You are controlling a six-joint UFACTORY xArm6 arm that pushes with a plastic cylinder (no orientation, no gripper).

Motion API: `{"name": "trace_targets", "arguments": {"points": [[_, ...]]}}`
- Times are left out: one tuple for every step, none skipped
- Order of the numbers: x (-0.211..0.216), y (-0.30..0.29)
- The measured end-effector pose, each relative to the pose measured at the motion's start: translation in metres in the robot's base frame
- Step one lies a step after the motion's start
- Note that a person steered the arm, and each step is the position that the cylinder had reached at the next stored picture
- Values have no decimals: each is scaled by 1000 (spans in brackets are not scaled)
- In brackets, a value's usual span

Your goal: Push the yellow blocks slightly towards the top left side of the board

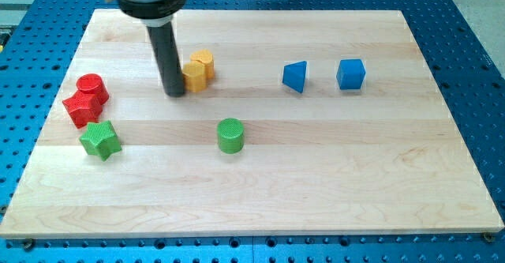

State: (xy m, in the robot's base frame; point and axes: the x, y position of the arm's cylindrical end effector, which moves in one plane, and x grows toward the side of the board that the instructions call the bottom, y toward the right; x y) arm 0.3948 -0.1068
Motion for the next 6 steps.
{"name": "trace_targets", "arguments": {"points": [[-2, 38], [17, 61], [-38, 61], [-48, 24], [-55, -23], [-76, -16]]}}
